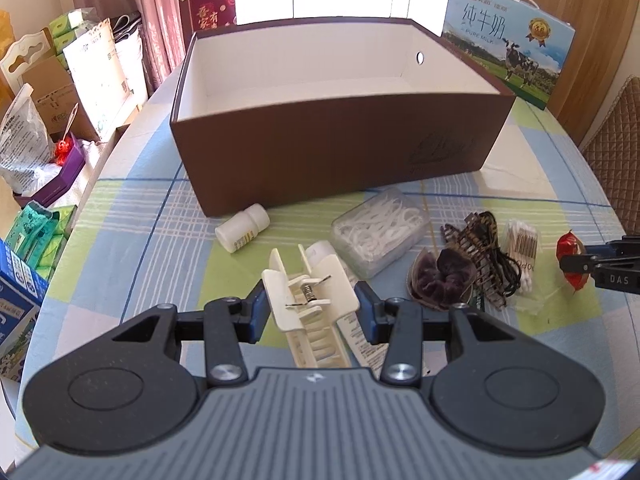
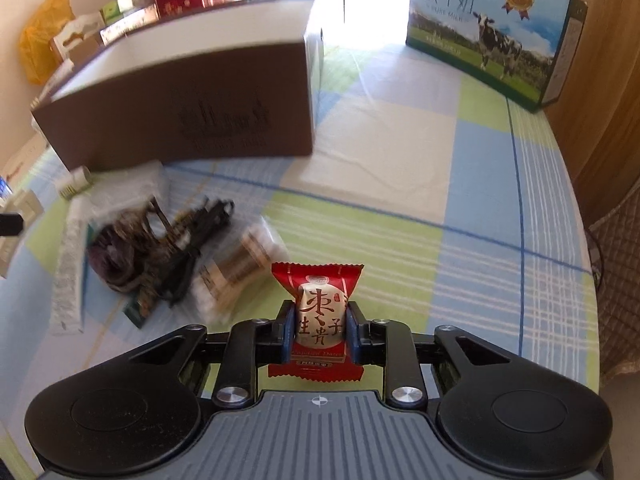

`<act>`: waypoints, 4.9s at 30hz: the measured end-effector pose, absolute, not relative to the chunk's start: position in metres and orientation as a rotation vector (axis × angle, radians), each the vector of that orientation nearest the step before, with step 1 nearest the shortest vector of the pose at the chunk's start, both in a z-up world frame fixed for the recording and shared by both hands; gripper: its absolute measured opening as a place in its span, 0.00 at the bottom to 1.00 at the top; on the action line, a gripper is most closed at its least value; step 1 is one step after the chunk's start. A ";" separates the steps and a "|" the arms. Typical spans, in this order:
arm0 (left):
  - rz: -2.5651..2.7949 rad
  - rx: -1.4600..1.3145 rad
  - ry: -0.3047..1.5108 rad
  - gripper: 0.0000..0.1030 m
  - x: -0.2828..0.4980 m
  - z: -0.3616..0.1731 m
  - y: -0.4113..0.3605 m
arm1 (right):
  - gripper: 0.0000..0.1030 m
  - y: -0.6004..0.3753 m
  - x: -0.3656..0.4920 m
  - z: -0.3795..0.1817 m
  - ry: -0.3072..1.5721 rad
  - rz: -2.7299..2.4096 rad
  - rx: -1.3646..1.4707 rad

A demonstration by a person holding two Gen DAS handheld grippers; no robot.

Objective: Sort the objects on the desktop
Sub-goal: 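Carry the snack packet and hair clip with both tools into the brown box, then open both tools to release the packet and clip in the box, then withdraw both tools from the box back over the table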

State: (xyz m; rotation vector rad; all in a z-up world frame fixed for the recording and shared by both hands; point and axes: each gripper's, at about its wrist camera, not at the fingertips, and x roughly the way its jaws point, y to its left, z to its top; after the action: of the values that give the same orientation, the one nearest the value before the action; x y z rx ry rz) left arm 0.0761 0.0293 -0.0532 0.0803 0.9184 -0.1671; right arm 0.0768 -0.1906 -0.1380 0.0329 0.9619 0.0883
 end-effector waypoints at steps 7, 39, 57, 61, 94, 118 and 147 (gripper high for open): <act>-0.219 0.078 0.845 0.38 0.094 -0.024 0.026 | 0.22 -0.175 0.099 -0.096 0.890 0.172 0.051; -0.286 -0.092 1.000 0.38 0.310 -0.052 0.015 | 0.22 -0.093 0.345 -0.104 1.004 0.434 -0.065; -0.232 -0.017 1.214 0.40 0.329 -0.083 0.011 | 0.28 -0.075 0.382 -0.143 1.208 0.433 -0.132; -0.237 -0.012 1.204 0.56 0.325 -0.078 0.016 | 0.52 -0.078 0.386 -0.140 1.192 0.427 -0.104; -0.172 0.012 1.067 0.90 0.271 -0.006 0.018 | 0.98 -0.110 0.282 -0.067 0.969 0.322 -0.086; -0.117 0.074 0.957 0.90 0.154 0.018 0.027 | 0.98 -0.123 0.178 -0.043 0.847 0.284 -0.015; -0.069 0.006 1.021 0.90 0.043 -0.022 0.036 | 0.98 -0.142 0.053 -0.085 0.885 0.190 -0.006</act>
State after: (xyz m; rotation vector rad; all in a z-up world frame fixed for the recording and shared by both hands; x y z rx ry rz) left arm 0.0425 0.0360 -0.0222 0.0061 1.0208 -0.0688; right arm 0.0530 -0.1419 -0.0854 -0.0055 0.8845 0.1897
